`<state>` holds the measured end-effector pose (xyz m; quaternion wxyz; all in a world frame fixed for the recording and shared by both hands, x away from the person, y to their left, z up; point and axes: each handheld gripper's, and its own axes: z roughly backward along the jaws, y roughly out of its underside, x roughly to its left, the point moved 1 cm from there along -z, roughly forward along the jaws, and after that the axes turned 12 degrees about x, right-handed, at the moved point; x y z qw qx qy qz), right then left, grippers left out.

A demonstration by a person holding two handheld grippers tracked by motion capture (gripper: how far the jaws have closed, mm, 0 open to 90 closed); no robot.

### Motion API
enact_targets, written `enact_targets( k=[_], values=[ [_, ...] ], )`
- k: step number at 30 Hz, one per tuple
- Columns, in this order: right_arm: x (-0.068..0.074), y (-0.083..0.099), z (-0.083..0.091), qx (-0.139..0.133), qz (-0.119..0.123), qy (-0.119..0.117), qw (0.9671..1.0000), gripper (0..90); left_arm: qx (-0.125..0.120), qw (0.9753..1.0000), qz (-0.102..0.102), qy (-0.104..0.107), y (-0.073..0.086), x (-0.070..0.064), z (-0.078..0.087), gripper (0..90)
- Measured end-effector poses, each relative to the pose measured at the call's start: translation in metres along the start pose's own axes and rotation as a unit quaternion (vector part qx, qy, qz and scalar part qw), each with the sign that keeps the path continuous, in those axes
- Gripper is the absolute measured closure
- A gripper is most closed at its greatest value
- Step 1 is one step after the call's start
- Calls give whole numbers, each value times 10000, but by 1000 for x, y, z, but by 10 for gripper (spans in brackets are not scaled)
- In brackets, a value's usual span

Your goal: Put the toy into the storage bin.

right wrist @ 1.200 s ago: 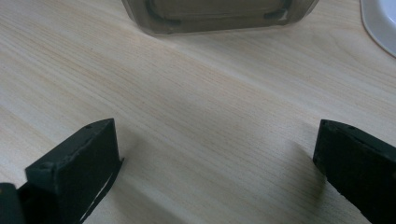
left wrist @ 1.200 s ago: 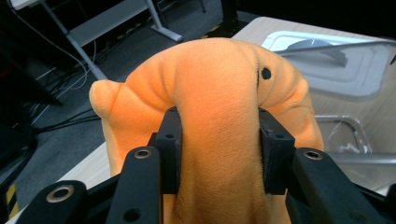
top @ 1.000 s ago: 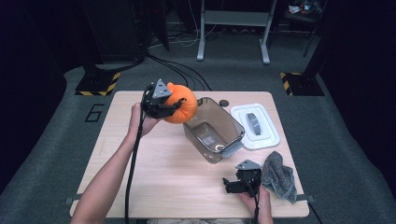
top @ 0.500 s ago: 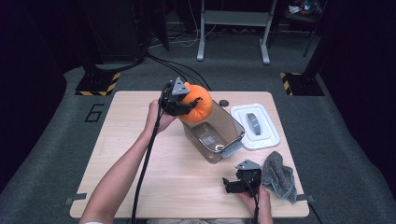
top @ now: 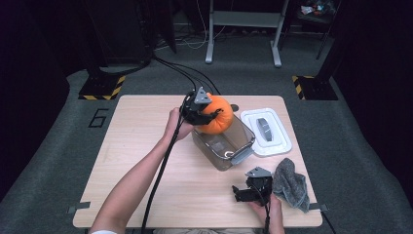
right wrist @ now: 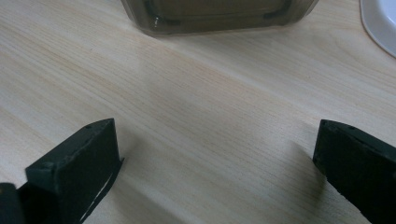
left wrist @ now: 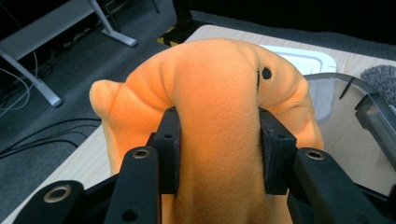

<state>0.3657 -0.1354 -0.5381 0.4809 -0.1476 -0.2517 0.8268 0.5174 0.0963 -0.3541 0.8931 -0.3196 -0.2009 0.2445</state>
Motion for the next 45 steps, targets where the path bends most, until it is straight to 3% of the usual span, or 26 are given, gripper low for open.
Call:
enact_targets(
  k=[13,24,33,45],
  values=[
    [0,0,0,-9,-4,9,10000,0,309,9994,3,162,8,-2,-26,568],
    [0,0,0,4,-10,2,10000,0,526,9985,92,155,13,1,-40,554],
    [1,0,0,7,2,-29,10000,0,773,9967,182,153,16,3,-50,516],
    [1,0,1,17,3,-29,10000,0,1135,9933,111,176,14,0,-60,412]
  ],
)
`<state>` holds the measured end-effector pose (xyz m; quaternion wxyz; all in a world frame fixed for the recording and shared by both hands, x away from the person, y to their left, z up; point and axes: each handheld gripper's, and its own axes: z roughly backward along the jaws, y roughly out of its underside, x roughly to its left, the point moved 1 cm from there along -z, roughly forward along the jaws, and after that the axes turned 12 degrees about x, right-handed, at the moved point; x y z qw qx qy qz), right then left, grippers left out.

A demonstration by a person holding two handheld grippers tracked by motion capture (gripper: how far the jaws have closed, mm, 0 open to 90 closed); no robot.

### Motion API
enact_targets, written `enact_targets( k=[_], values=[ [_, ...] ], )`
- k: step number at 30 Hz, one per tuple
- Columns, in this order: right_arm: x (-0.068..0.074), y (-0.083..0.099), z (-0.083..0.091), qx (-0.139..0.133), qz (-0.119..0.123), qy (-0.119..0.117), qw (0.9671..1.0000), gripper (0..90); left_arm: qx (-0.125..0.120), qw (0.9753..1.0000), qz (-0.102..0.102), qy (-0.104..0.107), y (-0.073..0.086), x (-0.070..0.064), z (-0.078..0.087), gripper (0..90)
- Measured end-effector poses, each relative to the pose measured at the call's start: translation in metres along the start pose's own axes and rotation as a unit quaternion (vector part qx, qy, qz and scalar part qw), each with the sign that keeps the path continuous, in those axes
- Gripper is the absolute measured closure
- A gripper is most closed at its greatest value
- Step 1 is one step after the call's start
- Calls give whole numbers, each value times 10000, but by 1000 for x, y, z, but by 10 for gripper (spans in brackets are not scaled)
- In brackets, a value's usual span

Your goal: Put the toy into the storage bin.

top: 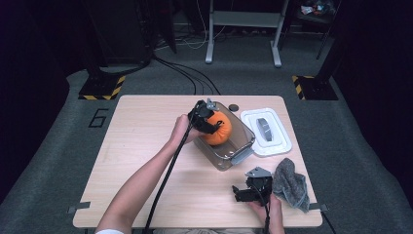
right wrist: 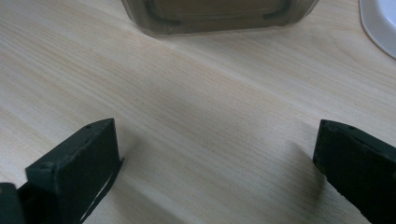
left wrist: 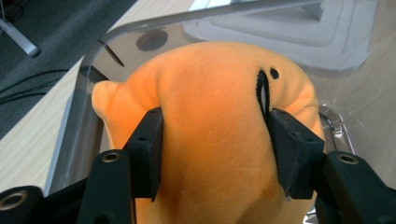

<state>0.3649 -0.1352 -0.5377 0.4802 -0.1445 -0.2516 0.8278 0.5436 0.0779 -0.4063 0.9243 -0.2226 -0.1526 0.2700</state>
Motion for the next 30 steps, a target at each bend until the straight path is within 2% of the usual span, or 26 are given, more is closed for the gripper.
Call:
enact_targets(
  k=[10,16,19,23,26,30],
  values=[
    [0,0,0,-13,-1,1,10000,0,307,9994,-16,158,-2,-2,-9,317],
    [0,0,0,-17,-7,7,10000,0,475,9987,9,199,-2,-1,-14,263],
    [0,0,-1,-16,-3,29,10000,0,500,9986,0,153,-2,-1,-14,234],
    [0,0,-1,-15,-13,38,10000,0,450,9989,20,162,-2,0,-12,196],
    [0,0,-1,-11,-9,26,10000,0,283,9993,102,199,-3,2,-6,174],
    [0,0,-1,-10,-21,25,10000,0,145,9991,205,335,-1,4,0,144]
  ],
)
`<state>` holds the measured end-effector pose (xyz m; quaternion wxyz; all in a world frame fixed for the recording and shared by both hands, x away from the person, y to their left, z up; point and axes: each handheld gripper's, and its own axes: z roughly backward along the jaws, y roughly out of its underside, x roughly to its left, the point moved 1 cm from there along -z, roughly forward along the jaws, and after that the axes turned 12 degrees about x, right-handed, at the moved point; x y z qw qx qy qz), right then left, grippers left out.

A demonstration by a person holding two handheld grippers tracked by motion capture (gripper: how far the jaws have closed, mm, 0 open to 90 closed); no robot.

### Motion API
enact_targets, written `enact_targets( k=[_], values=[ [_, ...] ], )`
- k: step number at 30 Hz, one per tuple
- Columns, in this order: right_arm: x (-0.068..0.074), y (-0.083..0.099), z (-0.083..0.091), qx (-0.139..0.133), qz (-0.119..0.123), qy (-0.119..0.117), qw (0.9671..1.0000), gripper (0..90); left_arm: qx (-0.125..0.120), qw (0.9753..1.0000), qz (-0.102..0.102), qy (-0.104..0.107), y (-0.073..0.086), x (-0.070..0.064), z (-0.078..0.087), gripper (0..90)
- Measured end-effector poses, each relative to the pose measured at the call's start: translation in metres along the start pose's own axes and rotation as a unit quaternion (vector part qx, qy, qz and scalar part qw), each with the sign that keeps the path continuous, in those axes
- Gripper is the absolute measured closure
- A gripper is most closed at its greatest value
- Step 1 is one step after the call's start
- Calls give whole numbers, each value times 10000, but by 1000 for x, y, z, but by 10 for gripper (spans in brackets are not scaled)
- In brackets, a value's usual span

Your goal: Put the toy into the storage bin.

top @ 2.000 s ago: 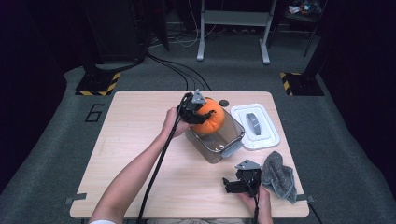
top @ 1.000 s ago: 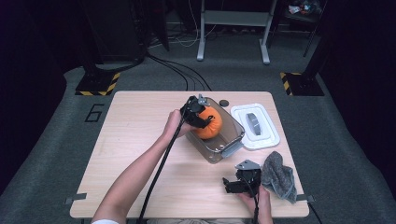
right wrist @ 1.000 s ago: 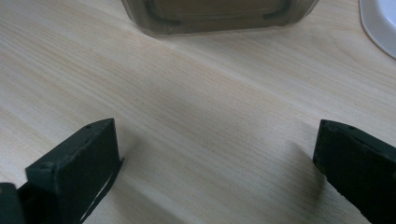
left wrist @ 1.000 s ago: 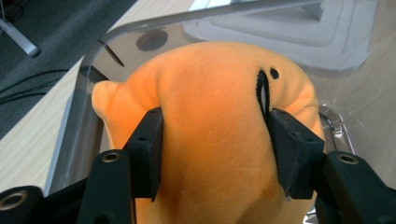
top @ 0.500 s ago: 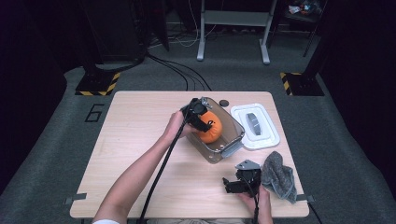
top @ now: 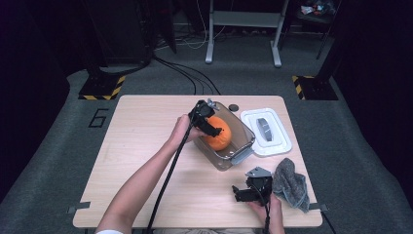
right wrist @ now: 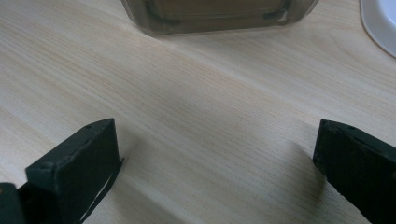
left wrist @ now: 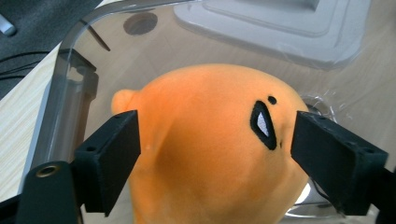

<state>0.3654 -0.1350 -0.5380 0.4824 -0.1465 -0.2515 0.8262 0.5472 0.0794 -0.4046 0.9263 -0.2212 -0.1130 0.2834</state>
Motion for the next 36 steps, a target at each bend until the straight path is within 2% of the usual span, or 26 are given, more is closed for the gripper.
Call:
enact_targets(
  k=[3,4,9,10,15,21,23,30,31,36],
  values=[
    [0,0,0,2,3,0,10000,0,-96,9999,52,22,1,1,4,119],
    [0,0,0,3,-5,-1,10000,0,-205,9997,118,46,3,1,10,109],
    [0,0,0,-4,-4,-4,10000,0,-354,9993,93,39,8,-1,22,85],
    [0,0,0,-3,-3,-5,10000,0,-429,9990,70,49,13,-2,29,84],
    [-1,0,0,-4,1,-1,10000,0,-538,9985,-35,-40,29,-5,45,80],
    [0,0,0,-2,-38,22,10000,0,-713,9974,5,-119,50,-6,61,77],
    [1,0,0,-4,-64,39,10000,0,-730,9972,-8,-135,54,-6,62,76],
    [0,0,0,9,-29,24,10000,0,-786,9966,46,-230,82,-12,66,74],
    [0,0,0,9,-29,24,10000,0,-786,9966,46,-230,82,-12,66,72],
    [-3,-1,1,104,82,-44,9999,0,-792,9964,161,-240,104,-13,65,55]
  ],
)
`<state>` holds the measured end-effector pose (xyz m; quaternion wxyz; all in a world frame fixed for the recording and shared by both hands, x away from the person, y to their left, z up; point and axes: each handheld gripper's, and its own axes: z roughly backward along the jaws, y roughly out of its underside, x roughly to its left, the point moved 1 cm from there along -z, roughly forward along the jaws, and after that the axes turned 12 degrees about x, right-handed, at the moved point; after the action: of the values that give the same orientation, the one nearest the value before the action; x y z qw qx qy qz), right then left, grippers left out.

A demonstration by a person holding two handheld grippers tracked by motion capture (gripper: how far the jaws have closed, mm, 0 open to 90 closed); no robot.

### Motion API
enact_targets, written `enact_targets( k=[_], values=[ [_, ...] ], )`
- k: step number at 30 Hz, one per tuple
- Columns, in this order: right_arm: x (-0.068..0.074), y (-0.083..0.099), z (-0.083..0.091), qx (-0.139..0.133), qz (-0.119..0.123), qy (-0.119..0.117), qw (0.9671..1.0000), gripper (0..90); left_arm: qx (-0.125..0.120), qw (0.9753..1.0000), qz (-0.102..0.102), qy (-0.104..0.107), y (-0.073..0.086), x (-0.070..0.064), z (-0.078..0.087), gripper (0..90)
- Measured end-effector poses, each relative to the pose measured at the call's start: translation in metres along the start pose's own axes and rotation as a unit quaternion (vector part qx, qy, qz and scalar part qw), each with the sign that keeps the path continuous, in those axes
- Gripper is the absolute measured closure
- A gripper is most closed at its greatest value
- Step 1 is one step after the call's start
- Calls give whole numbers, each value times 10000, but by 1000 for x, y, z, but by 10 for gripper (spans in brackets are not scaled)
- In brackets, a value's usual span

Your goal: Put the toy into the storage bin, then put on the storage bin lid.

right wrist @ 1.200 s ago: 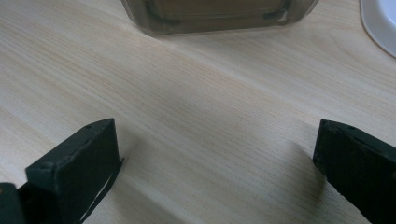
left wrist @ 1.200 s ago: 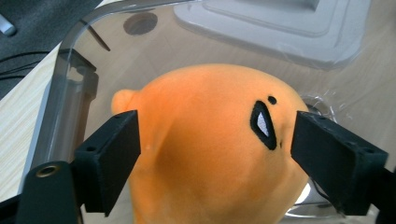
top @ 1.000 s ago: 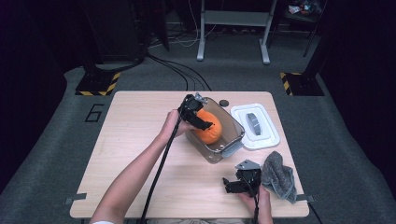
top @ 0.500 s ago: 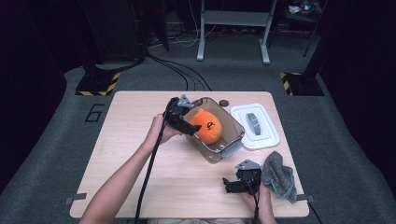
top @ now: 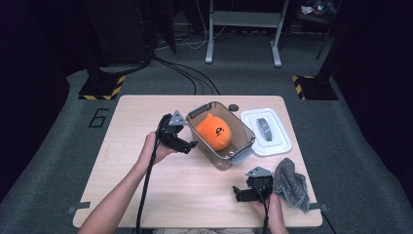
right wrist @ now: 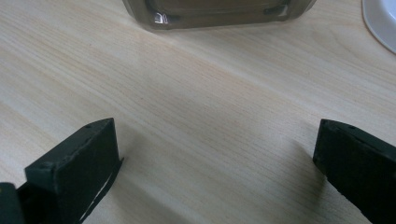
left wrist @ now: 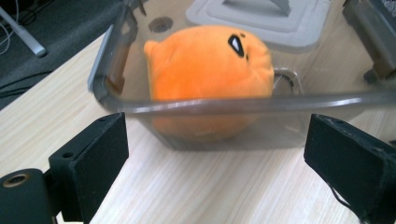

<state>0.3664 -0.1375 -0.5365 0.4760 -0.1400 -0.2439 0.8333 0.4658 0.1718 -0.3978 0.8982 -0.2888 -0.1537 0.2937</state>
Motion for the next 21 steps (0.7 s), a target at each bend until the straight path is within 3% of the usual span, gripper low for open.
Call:
enact_targets(
  k=[11,12,15,16,19,21],
  values=[
    [-1,-1,7,22,19,-18,10000,0,27,9994,261,-218,40,0,-1,28],
    [-2,-1,13,-37,27,-48,10000,1,129,9989,289,-335,50,0,-4,26],
    [-3,-2,19,-68,91,-14,9999,4,150,9984,418,-358,62,0,-9,15],
    [-6,-3,25,-85,84,-53,9999,5,205,9975,506,-454,74,1,-15,14],
    [-11,-4,35,-163,39,-45,9998,8,315,9968,600,-422,87,3,-21,10],
    [-15,-5,40,-216,29,-20,9998,12,467,9950,772,-432,105,5,-31,4]
  ],
)
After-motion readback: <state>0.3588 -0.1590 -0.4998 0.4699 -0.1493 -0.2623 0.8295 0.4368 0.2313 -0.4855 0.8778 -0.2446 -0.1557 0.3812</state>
